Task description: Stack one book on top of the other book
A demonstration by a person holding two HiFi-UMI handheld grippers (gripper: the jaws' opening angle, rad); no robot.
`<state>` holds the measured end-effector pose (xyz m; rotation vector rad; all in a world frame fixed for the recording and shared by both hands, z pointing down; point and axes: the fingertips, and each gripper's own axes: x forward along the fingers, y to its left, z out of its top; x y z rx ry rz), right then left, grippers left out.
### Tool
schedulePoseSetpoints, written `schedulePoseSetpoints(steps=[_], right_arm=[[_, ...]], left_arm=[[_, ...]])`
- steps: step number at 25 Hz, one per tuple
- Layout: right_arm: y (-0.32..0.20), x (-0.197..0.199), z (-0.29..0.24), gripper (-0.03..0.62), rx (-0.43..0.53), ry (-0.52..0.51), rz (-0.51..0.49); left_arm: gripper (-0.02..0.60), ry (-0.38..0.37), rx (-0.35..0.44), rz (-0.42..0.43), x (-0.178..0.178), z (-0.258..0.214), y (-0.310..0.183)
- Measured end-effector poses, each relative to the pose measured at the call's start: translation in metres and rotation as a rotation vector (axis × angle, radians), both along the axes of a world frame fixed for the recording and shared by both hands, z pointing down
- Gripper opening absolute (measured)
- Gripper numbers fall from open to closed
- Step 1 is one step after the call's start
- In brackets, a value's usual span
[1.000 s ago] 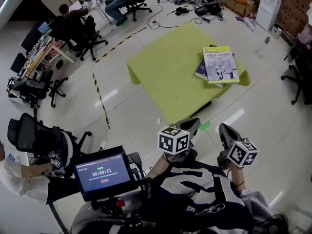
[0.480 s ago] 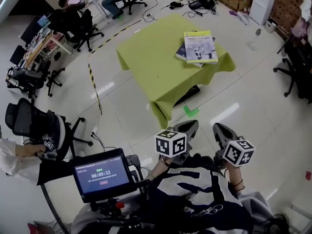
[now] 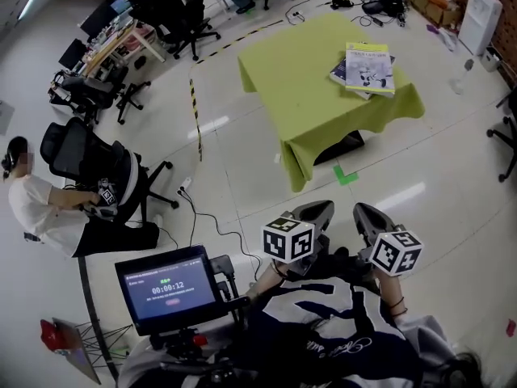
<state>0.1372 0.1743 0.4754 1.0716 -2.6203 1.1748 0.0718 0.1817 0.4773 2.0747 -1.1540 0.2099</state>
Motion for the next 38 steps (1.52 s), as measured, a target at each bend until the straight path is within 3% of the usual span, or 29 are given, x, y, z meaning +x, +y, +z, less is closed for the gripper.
schedulePoseSetpoints(steps=[5,13,38], right_arm=[[0.005,-0.016,-0.004,-0.003,0.016,-0.019,-0.03],[0.005,-0.021,-0.007,-0.003,0.024,-0.025,0.004],[0.0,-0.04,-0.007,-0.003,0.011,0.064,0.02]], left_arm=[[0.005,-0.031,0.013,-0.007,-0.011,-0.003,0.003],[0.005,-0.063,0.029,0.061,-0.01,-0.002,0.003],[0.005,0.005,0.039,0.045,-0.042,-0.003,-0.024]])
